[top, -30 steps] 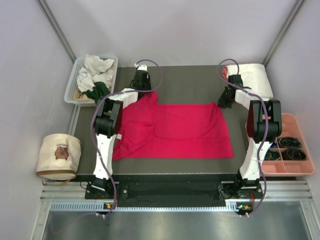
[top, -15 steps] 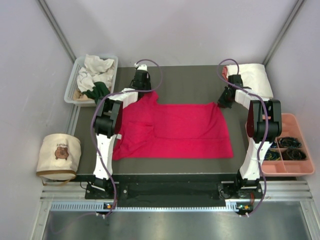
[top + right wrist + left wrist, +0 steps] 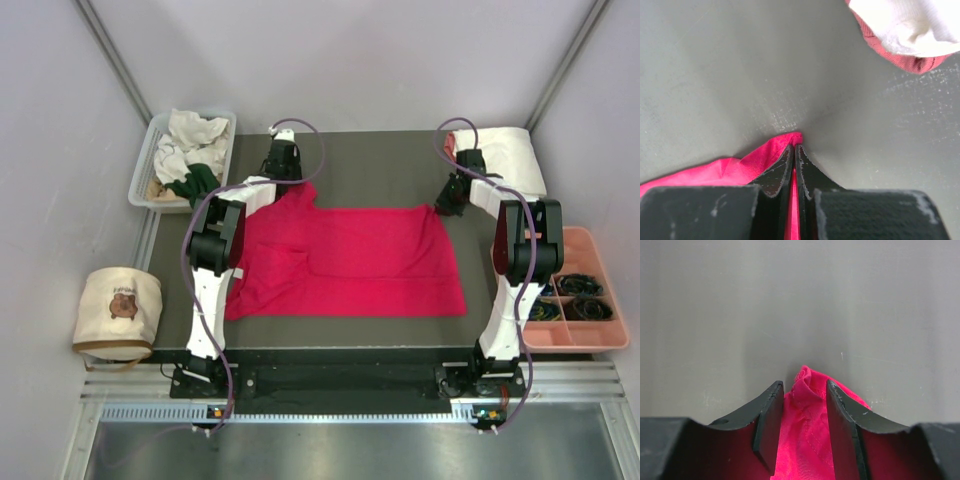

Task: Fold and stack the t-shirts
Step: Grap the side of the flattened tshirt furthest away from the robot with both arms

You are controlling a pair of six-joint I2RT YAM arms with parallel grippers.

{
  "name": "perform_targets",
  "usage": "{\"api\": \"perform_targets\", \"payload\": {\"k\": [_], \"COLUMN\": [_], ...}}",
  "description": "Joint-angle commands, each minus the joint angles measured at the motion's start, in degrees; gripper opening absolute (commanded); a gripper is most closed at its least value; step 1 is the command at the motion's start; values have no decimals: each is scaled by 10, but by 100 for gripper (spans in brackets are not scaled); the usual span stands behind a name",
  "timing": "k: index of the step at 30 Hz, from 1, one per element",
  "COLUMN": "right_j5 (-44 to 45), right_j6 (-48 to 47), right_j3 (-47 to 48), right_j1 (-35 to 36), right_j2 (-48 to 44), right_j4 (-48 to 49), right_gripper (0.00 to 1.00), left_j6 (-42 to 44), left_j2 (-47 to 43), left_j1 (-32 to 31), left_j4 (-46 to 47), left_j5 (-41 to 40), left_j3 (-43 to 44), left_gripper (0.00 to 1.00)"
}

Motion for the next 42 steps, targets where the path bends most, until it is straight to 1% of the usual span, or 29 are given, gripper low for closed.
{"api": "perform_targets", "payload": {"k": [1,18,21,25,28,29,31,32,37,42], "right_j5": [-1,-4,-4,-4,-4,-4,-5,-5,-7,-7], "right_j6": [-5,-5,-5,-4,-4,-5,-4,-5,-5,-5], "right_j3": [4,6,6,6,6,6,6,6,5,-5], "right_j1": [-6,-6,-6,-6,-6,-6,-6,-6,-6,-6], "right_j2": [25,27,27,27,26,26,26,26,26,17], "right_j4": [-16,-17,-18,-17,-17,-17,-17,-17,-16,-5], "right_gripper": [0,0,0,0,0,0,0,0,0,0], "left_j6": [-5,-3,-3,-6,-5,-6,-4,-5,0,6], "left_j2": [-28,-46,-44,-38,-37,-34,-34,-34,-39,-81], "left_j1": [1,1,1,1,1,1,1,1,1,1], "left_j4": [11,8,7,8,8,8,7,6,2,-3], "left_j5": [-8,-14,-14,-12,-13,-16,-18,-20,-26,-40], "left_j3": [23,28,27,24,23,23,23,23,23,-4], "left_gripper": [44,46,46,43,24,11,3,0,0,0]}}
